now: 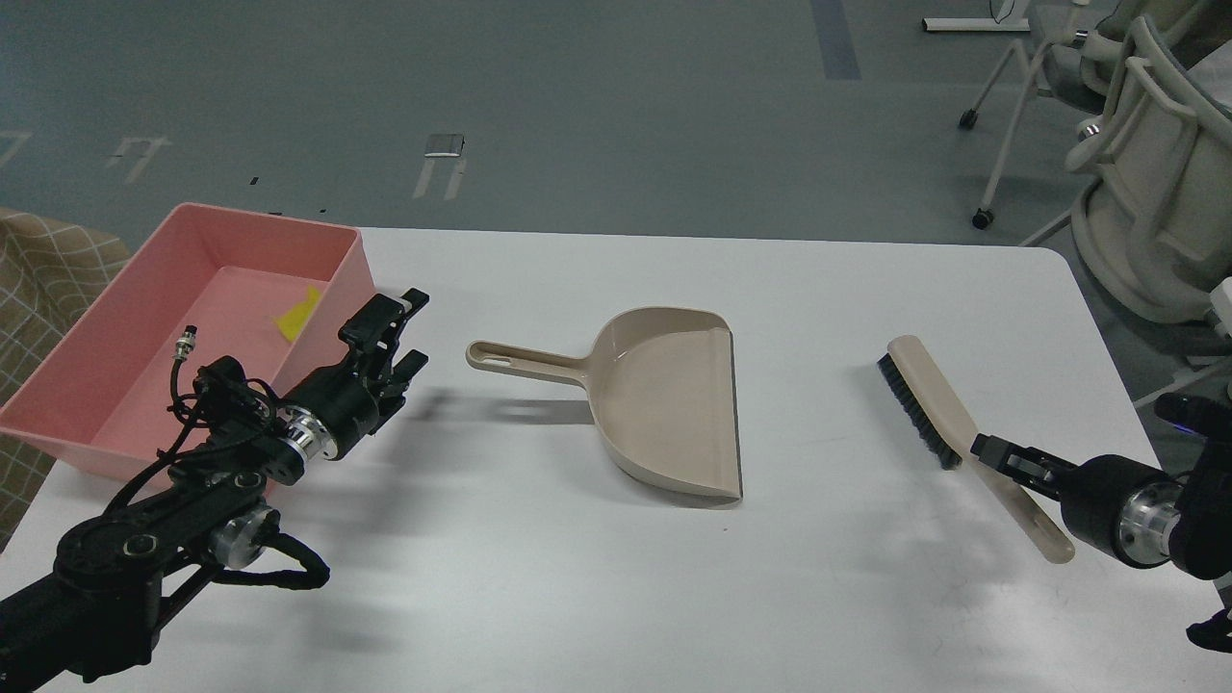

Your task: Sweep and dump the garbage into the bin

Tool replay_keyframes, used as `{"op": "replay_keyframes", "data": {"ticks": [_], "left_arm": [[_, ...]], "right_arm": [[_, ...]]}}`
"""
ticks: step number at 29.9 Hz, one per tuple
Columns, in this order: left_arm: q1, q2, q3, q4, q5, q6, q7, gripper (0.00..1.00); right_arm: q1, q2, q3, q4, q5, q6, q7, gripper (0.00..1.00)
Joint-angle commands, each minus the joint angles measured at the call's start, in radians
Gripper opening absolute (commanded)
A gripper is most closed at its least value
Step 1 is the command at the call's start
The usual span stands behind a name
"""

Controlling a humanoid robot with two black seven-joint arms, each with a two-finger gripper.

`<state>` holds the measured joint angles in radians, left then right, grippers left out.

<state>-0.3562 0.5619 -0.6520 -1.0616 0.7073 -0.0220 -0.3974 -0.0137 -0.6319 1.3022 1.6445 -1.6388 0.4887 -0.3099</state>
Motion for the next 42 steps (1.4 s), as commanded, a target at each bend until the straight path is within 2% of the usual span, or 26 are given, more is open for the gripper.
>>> {"op": "replay_keyframes", "data": {"ticks": [1,4,5,6,8,10,14,19,24,26,31,34,42], "left_arm": [[-0.020,0.026,-0.009,-0.006,-0.009,-0.001,0.000,0.98],[-0.049,0.050,-0.009,-0.006,-0.019,-0.003,0.002,0.98],[-0.062,0.061,-0.009,-0.006,-0.025,-0.004,0.002,0.98],[-0.063,0.061,-0.009,-0.006,-0.025,-0.004,0.002,0.98],[-0.081,0.079,-0.009,-0.008,-0.046,-0.006,0.002,0.98],[-0.090,0.088,-0.009,-0.017,-0.063,-0.006,0.000,0.98],[-0.099,0.104,-0.015,-0.052,-0.090,-0.007,-0.006,0.98],[-0.099,0.110,-0.101,-0.127,-0.144,-0.019,-0.005,0.98],[-0.096,0.127,-0.244,-0.176,-0.154,-0.050,-0.006,0.98],[-0.095,0.127,-0.318,-0.176,-0.169,-0.062,-0.006,0.98],[-0.063,0.131,-0.458,-0.155,-0.310,-0.160,-0.008,0.98],[-0.043,0.131,-0.498,-0.130,-0.391,-0.191,-0.008,0.98],[-0.038,0.110,-0.514,0.005,-0.486,-0.274,-0.006,0.98]], "right_arm": [[0.000,0.001,0.046,0.003,0.002,0.000,0.000,0.59],[0.001,0.009,0.107,0.003,0.005,0.000,0.000,0.76],[0.006,0.030,0.147,0.008,0.005,0.000,0.000,0.84],[0.006,0.031,0.147,0.008,0.005,0.000,0.000,0.84],[0.017,0.110,0.244,0.024,0.005,0.000,-0.002,0.96],[0.037,0.193,0.323,0.037,0.005,0.000,-0.002,0.99],[0.112,0.310,0.391,0.043,0.007,0.000,-0.002,1.00],[0.166,0.354,0.417,0.038,0.063,0.000,-0.002,1.00],[0.173,0.363,0.433,0.029,0.302,-0.004,0.000,1.00],[0.170,0.365,0.445,0.025,0.411,-0.048,0.000,1.00],[0.179,0.409,0.454,-0.006,0.626,-0.160,0.002,1.00],[0.216,0.425,0.465,-0.017,0.663,-0.203,0.002,1.00],[0.310,0.506,0.467,-0.172,0.723,-0.315,0.002,1.00]]}}
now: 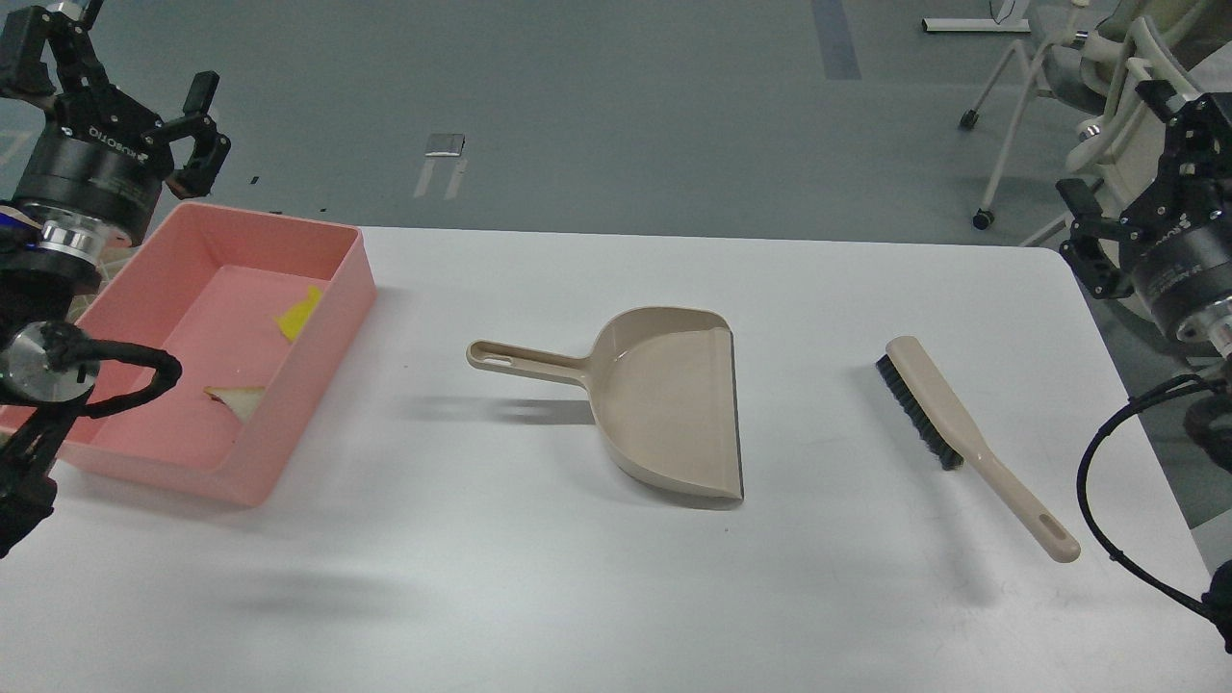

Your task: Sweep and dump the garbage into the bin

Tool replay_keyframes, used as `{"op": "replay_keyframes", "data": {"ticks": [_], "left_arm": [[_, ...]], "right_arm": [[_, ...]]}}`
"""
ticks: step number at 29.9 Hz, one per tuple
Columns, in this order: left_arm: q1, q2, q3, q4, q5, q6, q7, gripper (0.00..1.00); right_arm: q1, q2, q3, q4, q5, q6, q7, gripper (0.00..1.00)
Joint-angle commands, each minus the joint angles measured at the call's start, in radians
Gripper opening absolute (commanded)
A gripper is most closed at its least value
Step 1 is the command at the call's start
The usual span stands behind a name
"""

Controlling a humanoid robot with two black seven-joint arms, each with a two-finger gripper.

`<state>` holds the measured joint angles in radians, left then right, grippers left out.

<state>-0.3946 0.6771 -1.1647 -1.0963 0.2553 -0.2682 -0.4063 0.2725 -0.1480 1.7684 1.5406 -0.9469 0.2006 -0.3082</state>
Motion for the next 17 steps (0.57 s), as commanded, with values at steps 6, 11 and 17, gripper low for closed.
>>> {"op": "replay_keyframes", "data": {"ticks": [6,11,17], "left_arm": [[0.022,-0.008,-0.004,0.053,-0.096,-0.046,0.003,0.98],[0.062,-0.005,-0.050,0.052,-0.110,-0.055,0.006,0.98],[0.079,-0.004,-0.053,0.050,-0.107,-0.060,0.001,0.98]], "right_arm": [[0.043,0.067,0.014,-0.158,0.212,-0.030,0.000,1.00],[0.045,0.100,0.048,-0.160,0.261,-0.029,0.000,1.00],[0.048,0.096,0.051,-0.168,0.261,-0.027,0.000,1.00]]}}
